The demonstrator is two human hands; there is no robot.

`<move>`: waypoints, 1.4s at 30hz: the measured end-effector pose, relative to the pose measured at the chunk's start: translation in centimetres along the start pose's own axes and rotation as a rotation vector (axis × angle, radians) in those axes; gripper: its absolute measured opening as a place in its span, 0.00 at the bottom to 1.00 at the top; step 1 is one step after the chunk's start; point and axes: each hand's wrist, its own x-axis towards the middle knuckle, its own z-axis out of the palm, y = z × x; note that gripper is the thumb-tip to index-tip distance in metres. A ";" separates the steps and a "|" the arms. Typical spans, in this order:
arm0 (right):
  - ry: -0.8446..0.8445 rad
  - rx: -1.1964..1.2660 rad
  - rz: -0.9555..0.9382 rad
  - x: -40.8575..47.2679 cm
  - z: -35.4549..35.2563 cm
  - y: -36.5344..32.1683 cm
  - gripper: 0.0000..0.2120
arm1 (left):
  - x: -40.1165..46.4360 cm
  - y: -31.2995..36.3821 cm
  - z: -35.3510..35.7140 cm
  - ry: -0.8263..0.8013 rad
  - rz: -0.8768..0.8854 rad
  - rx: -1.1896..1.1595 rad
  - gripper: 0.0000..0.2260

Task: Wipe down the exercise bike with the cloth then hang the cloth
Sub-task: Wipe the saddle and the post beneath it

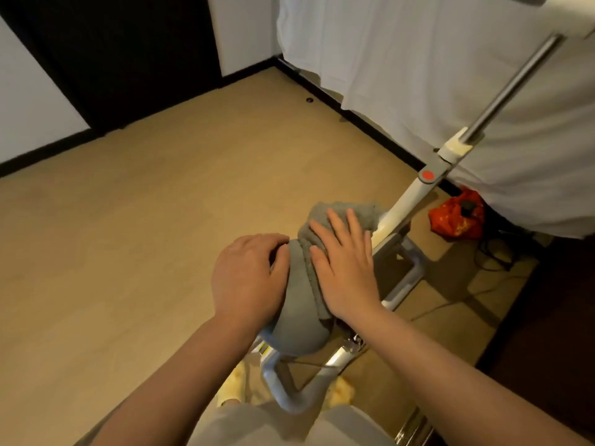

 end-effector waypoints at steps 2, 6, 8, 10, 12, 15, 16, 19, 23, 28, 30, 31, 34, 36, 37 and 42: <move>0.013 -0.016 0.033 0.7 -0.3 -0.2 0.27 | 1.2 -1.0 -0.7 -0.099 0.085 0.047 0.11; 0.053 0.054 0.107 -3.6 1.0 -4.2 0.28 | 2.6 -2.4 -0.6 -0.182 0.197 -0.099 0.07; 0.055 0.076 0.098 -5.1 1.2 -4.7 0.27 | 2.5 -2.9 -0.2 -0.179 0.168 -0.203 0.07; 0.037 0.104 0.100 -3.5 0.7 -3.3 0.25 | 2.5 -3.2 -0.1 -0.214 0.172 -0.223 0.09; 0.066 0.122 0.124 -1.5 0.2 -2.3 0.25 | 2.6 -3.2 -0.1 -0.254 0.177 -0.225 0.10; 0.155 0.231 0.218 -2.4 1.3 -3.9 0.22 | 2.6 -3.1 -0.3 -0.273 0.201 -0.217 0.10; 0.158 0.248 0.217 -3.6 1.7 -4.8 0.22 | 2.5 -3.2 -0.3 -0.265 0.191 -0.220 0.09; 0.116 0.269 0.173 -6.4 0.6 -6.1 0.22 | 2.5 -3.2 -0.5 -0.246 0.151 -0.259 0.08; 0.002 -0.097 0.073 -3.5 -2.2 -2.6 0.23 | 2.6 -3.1 -0.3 -0.252 0.130 -0.307 0.08; 0.133 0.310 0.195 -3.0 0.3 -3.3 0.19 | 2.6 -3.0 -0.2 -0.231 0.118 -0.327 0.09; 0.179 0.378 0.261 -4.5 0.2 -4.7 0.18 | 2.6 -2.9 -0.3 -0.225 0.097 -0.339 0.10; 0.191 0.382 0.283 -5.5 0.2 -5.6 0.18 | 2.6 -2.8 -0.3 -0.225 0.094 -0.340 0.10; 0.240 0.344 0.336 -7.9 1.4 -8.7 0.19 | 2.6 -2.8 -0.1 -0.220 0.070 -0.340 0.10; 0.289 0.289 0.390 -7.5 1.8 -9.5 0.20 | 2.4 -2.8 -0.1 -0.202 0.059 -0.342 0.11; 0.312 0.281 0.430 -6.5 1.5 -9.3 0.20 | 2.4 -2.7 -0.1 -0.195 0.060 -0.341 0.11; 0.449 0.291 0.548 -5.1 2.7 -9.6 0.18 | 2.3 -2.7 -0.4 -0.210 0.068 -0.355 0.12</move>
